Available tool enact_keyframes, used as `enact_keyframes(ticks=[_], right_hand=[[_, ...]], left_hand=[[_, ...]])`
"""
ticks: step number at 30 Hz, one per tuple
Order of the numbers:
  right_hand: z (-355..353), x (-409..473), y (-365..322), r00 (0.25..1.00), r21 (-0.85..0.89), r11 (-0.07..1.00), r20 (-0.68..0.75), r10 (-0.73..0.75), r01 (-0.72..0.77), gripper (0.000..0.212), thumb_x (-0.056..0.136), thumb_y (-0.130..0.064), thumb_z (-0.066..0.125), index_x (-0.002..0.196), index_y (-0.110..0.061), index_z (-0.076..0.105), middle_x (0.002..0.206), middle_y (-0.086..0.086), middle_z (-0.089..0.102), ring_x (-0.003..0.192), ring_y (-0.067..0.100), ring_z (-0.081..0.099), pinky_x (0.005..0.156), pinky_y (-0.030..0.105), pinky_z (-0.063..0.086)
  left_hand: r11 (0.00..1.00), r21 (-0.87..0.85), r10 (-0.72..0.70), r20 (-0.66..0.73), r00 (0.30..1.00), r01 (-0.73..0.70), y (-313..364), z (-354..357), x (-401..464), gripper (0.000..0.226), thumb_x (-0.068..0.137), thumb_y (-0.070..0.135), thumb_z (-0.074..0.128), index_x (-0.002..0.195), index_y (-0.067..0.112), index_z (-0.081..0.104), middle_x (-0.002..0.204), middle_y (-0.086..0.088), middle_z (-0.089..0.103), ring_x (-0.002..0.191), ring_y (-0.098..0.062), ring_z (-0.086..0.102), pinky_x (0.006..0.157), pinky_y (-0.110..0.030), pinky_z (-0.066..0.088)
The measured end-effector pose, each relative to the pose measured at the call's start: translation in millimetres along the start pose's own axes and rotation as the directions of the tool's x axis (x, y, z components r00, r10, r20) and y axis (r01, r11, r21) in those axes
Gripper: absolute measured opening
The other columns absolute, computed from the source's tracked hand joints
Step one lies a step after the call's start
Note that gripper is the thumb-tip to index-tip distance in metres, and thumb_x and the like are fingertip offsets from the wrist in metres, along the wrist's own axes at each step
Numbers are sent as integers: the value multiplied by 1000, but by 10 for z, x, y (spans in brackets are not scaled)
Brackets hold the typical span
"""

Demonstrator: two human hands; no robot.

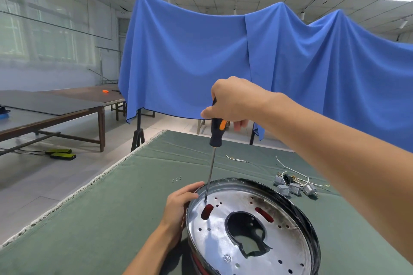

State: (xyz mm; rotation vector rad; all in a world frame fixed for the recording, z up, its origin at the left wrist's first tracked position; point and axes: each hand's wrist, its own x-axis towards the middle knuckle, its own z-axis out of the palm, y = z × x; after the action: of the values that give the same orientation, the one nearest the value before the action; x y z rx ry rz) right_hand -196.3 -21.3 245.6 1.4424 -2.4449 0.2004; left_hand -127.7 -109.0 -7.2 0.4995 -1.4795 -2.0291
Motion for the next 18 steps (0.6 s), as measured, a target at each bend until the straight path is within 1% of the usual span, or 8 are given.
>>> enact_keyframes(ticks=[2,5,7,9,10,14,16,18], right_hand=[[-17,-11,25,999,-58,998,32,12,-11,25,83,-36,59,77,-15,47,62,0,62,36,15,61,46,27,49],[-48,-30,44,988,68,997,151,16,-26,22,81,-24,59,98,-12,52,81,7,69,56,22,70,59,37,60],[-48,-28,59,991,64,998,129,20,-29,22,83,-27,63,88,-7,56,65,5,69,43,18,66,48,30,55],[-55,-44,51,997,-60,997,62,45,-41,33,84,-39,62,71,-10,52,39,-5,58,30,14,57,42,23,44],[-59,-51,55,997,-83,995,53,58,-54,35,84,-42,61,71,-11,51,38,-5,56,30,14,57,42,22,43],[-97,-51,60,976,92,991,206,72,-92,26,81,-24,61,98,-7,55,82,9,70,52,21,70,49,28,56],[-96,-47,61,980,91,993,190,62,-80,21,83,-26,62,87,-6,59,72,9,71,42,19,65,42,22,50],[-87,-57,56,990,-29,997,123,72,-69,33,86,-38,58,70,-9,56,50,4,66,32,17,59,42,21,45]], left_hand=[[1000,4,0,-9,1000,0,8,10,-11,36,80,-5,46,105,2,71,103,-20,71,103,-41,63,99,-53,45],[1000,11,5,-19,1000,-5,18,19,-18,36,80,-6,46,102,3,72,101,-18,72,102,-39,64,96,-50,48],[1000,10,7,-27,1000,-7,23,23,-20,35,79,-6,46,100,4,73,100,-18,72,101,-39,64,95,-49,49],[1000,3,7,-34,999,-7,24,27,-20,35,79,-7,46,99,3,73,100,-18,72,101,-40,64,94,-48,49],[1000,0,6,-39,999,-6,23,28,-21,35,79,-7,46,99,3,73,100,-18,72,101,-40,64,93,-48,49],[1000,-13,4,-47,999,-5,20,33,-20,35,78,-8,46,96,4,74,99,-18,72,99,-39,65,89,-45,51],[1000,-10,3,-49,999,-3,27,37,-26,36,78,-8,46,97,4,74,99,-18,72,99,-39,65,91,-46,51],[1000,-14,-2,-48,999,1,24,35,-30,36,78,-7,46,97,4,74,100,-18,72,100,-39,65,92,-47,50]])
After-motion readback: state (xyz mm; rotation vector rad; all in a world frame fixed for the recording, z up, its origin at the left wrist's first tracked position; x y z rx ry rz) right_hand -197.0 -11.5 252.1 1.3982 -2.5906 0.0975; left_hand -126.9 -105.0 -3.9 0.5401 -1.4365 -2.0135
